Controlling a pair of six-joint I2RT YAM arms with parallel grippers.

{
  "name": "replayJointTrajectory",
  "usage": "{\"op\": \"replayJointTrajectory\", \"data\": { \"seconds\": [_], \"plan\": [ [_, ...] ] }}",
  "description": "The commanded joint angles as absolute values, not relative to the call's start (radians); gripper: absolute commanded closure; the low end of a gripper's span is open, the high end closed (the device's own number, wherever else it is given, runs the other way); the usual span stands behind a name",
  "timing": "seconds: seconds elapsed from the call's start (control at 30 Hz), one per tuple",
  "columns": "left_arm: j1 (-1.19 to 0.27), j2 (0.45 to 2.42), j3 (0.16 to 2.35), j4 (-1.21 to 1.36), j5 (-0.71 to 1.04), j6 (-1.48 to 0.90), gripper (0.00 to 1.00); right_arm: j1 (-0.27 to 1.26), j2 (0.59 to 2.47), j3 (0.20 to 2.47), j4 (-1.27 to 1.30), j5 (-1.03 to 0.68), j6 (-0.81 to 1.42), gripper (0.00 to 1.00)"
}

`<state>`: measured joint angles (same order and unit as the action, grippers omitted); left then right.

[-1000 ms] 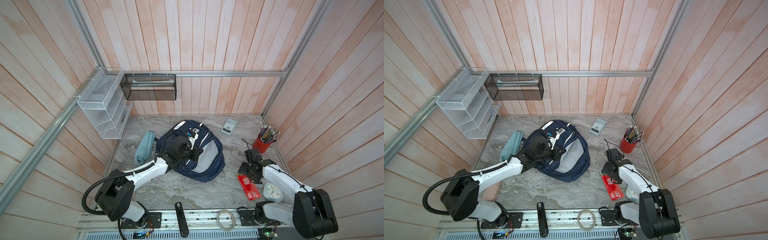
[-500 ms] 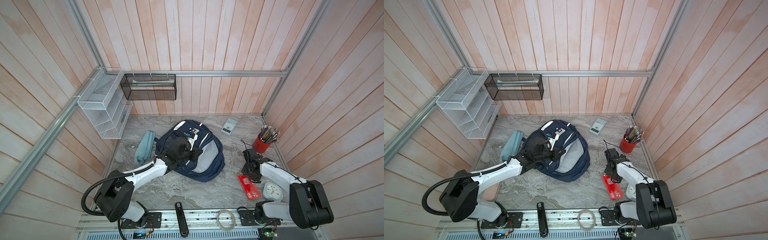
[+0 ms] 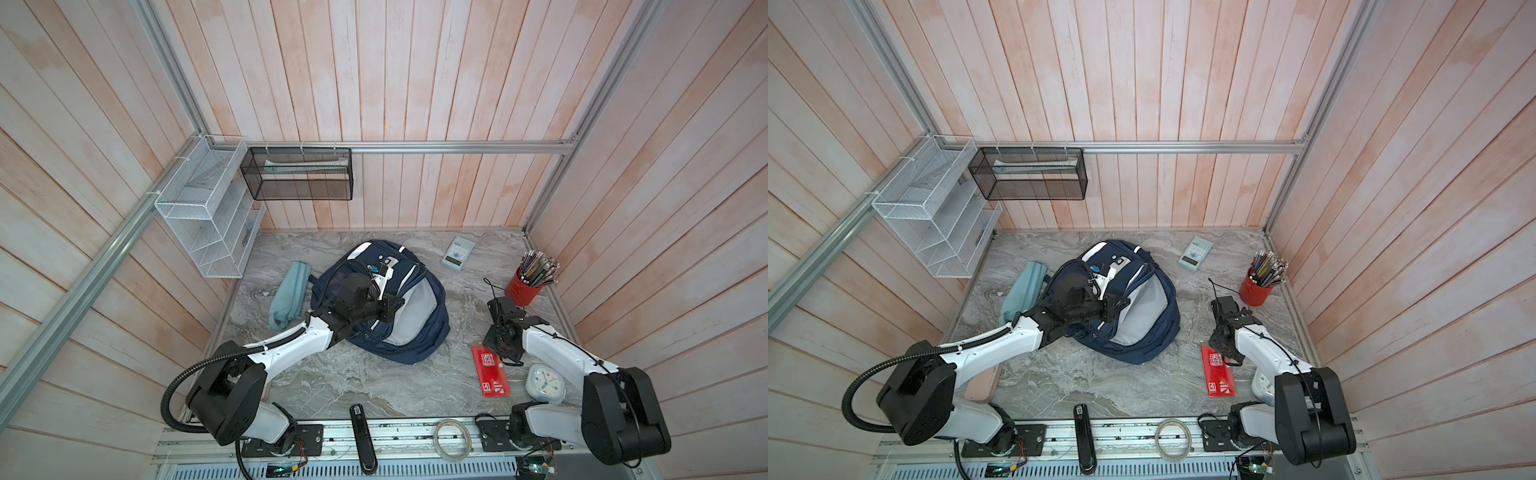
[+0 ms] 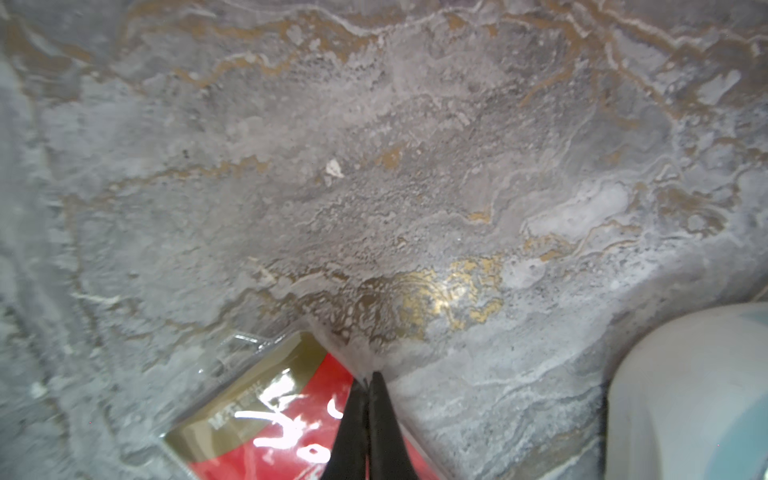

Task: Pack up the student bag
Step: 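Carry the red pen pack into the open backpack with the right gripper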

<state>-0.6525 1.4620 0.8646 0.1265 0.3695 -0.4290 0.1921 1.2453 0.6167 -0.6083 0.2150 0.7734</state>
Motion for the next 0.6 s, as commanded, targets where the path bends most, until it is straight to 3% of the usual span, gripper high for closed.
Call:
{"op": "replayJointTrajectory", "data": {
  "seconds": [0.0, 0.23, 0.57],
  "plan": [
    [-0.649, 1.43, 0.86, 0.136, 0.395, -0.44, 1.0, 0.202, 1.184, 0.656, -0.649, 0.153, 0.766, 1.0],
    [-0.648, 1.45, 0.898, 0.116, 0.384, -0.452, 1.0, 0.322, 1.114, 0.765, -0.672, 0.137, 0.827, 1.0],
    [-0.65, 1.451, 0.958, 0.062, 0.392, -0.455, 1.0, 0.54, 1.318, 1.019, -0.585, 0.127, 0.838, 1.0]
  ]
}}
